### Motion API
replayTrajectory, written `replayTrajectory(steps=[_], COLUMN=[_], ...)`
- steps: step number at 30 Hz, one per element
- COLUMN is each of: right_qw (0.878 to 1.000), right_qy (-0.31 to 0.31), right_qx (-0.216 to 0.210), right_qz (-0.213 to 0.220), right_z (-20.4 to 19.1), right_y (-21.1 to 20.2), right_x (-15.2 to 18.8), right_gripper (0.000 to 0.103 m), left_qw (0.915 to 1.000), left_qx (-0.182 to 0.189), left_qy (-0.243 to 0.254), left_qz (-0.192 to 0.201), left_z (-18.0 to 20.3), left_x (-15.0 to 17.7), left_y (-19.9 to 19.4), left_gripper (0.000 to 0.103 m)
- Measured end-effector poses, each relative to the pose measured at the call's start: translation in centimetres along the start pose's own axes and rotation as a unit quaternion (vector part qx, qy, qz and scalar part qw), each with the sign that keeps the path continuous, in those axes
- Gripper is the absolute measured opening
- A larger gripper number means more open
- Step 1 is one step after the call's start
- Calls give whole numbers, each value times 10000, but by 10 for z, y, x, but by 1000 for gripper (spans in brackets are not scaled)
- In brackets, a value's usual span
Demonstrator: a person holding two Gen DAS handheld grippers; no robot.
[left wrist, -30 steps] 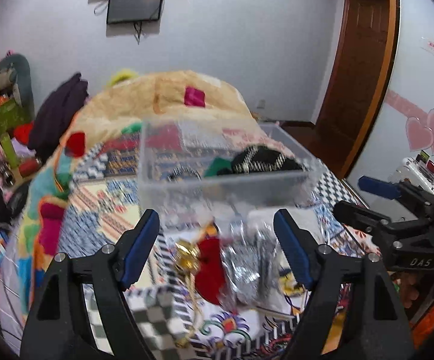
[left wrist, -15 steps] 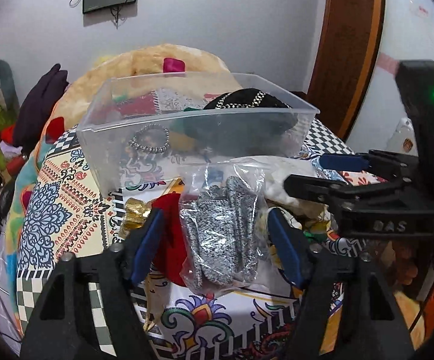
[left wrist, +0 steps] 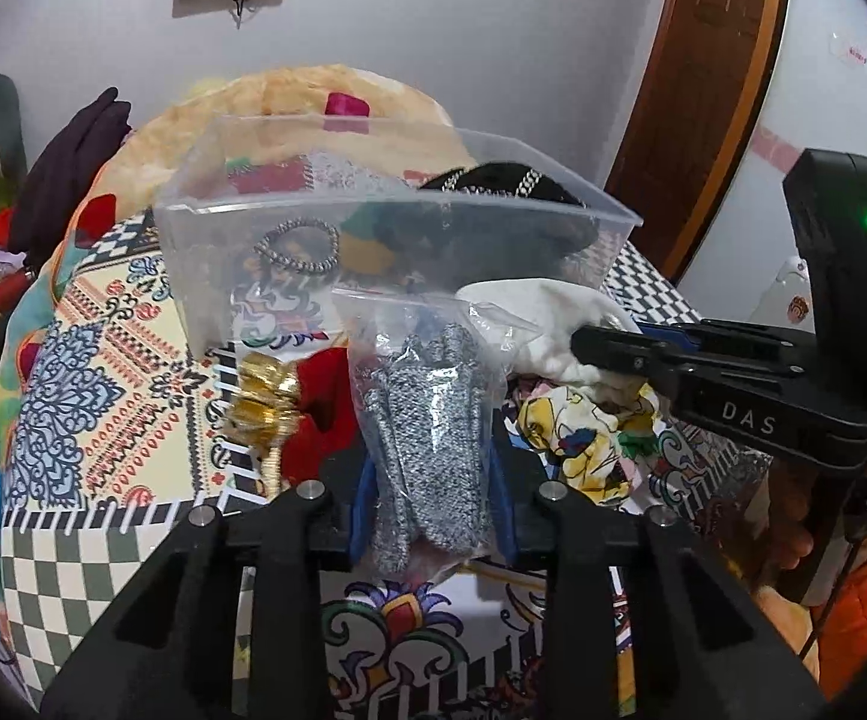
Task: Organize soft objects
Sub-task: 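Grasp the bagged silver glove with the left tool while the right tool grasps the white cloth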
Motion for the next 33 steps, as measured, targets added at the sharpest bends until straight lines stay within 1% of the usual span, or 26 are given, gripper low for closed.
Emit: replayTrajectory(steps=[7,12,19,22,25,27,29,30,31,32,33], right_qw=[9987,9957,9919,9913,9913,9925,9944,9955,9967,9972,9977], right_qy=[49,-14,-72,-95,-131,-129,-73,-19,57,119,192], right_qx=[-20,-39,-254,-274,-276,-266,-252,-237,-206,-201,-209], right_qz=[515,922,1244,1288,1281,1186,1027,918,782,705,618], right_z=[0,-5,-20,-26,-31,-35,-36,-34,-31,-28,-25], right_y=[-36,-64,-81,-78,-67,-53,-38,-29,-19,-14,-9], right_x=[-7,-17,-36,-46,-58,-66,-70,-72,-72,-71,-69], right_gripper=[13,13,13,13,13,14,17,18,21,28,31], left_qw=[9994,9978,9956,9945,9935,9935,9935,9935,9935,9936,9936], left_qx=[56,-25,-169,-292,-406,-454,-495,-512,-526,-529,-526], left_qy=[-56,-94,-205,-208,-249,-286,-327,-341,-366,-383,-395], left_qz=[341,657,896,985,1033,1004,971,957,938,924,914], left_z=[-5,-13,-27,-30,-38,-42,-48,-49,-52,-54,-55], left_x=[-13,-29,-48,-56,-63,-66,-68,-67,-67,-66,-65], left_y=[-27,-45,-59,-62,-61,-57,-52,-50,-47,-45,-43], left_gripper=[32,32,32,32,32,32,32,32,32,32,32])
Point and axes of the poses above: each gripper's, at about its wrist camera, not at the fingertips, and y roughly the way its jaws point, z to its right, x to its underside, the point moved 4 cm from there along y, roughly the way its jaws point, and after that the axes turned 2 degrees about y, right-handed, at the moved point
